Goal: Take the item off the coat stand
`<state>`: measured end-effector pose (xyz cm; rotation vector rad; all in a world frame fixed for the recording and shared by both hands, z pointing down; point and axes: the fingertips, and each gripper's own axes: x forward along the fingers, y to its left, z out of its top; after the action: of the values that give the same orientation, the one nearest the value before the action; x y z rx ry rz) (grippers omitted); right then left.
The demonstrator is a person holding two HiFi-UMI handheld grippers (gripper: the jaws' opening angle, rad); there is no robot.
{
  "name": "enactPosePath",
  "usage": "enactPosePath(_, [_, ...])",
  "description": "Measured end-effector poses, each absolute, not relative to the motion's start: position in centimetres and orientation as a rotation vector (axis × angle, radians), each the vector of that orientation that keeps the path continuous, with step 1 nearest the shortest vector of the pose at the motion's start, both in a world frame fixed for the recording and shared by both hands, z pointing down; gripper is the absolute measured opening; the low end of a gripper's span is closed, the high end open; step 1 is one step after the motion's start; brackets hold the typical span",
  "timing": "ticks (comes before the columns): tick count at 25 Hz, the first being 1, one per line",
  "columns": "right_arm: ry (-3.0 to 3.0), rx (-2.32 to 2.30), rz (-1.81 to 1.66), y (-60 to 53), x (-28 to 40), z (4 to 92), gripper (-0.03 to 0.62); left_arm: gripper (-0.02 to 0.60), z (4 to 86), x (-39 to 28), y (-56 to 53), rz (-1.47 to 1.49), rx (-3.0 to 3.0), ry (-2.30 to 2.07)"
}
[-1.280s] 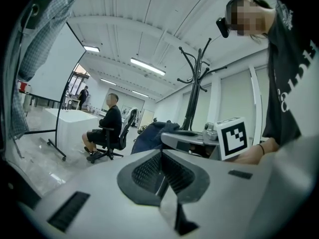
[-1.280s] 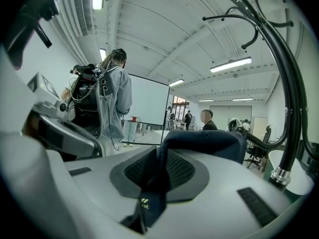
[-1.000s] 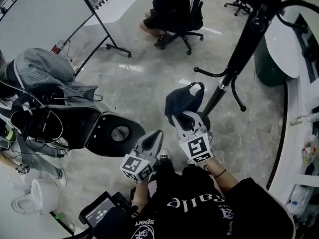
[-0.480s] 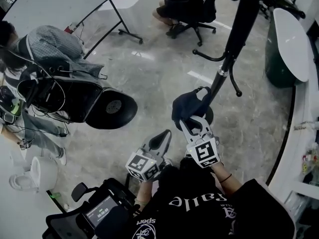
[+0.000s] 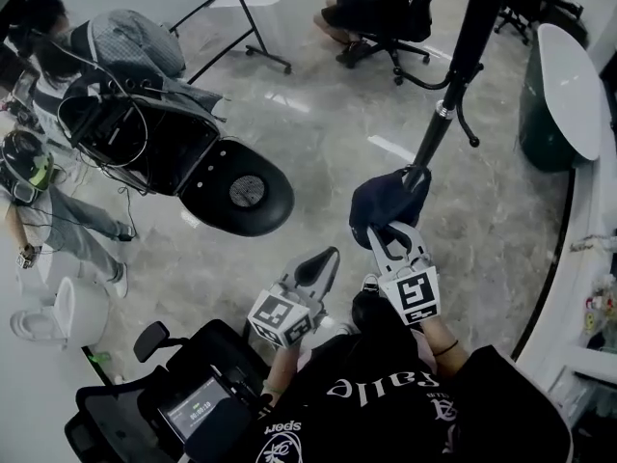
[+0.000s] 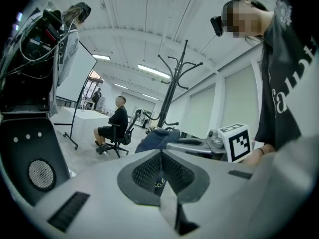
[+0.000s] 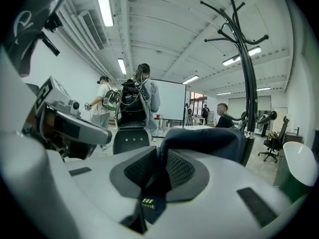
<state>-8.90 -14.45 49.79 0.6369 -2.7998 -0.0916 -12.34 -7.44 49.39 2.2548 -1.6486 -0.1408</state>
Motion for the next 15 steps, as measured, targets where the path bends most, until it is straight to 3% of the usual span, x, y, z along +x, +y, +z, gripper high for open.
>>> enactPosePath(15, [-2.789, 0.729, -0.051, 2.8, -1.5, 48.4, 0.069, 0.003, 50.0, -7.9, 10.5, -0.191, 2.234, -1.651])
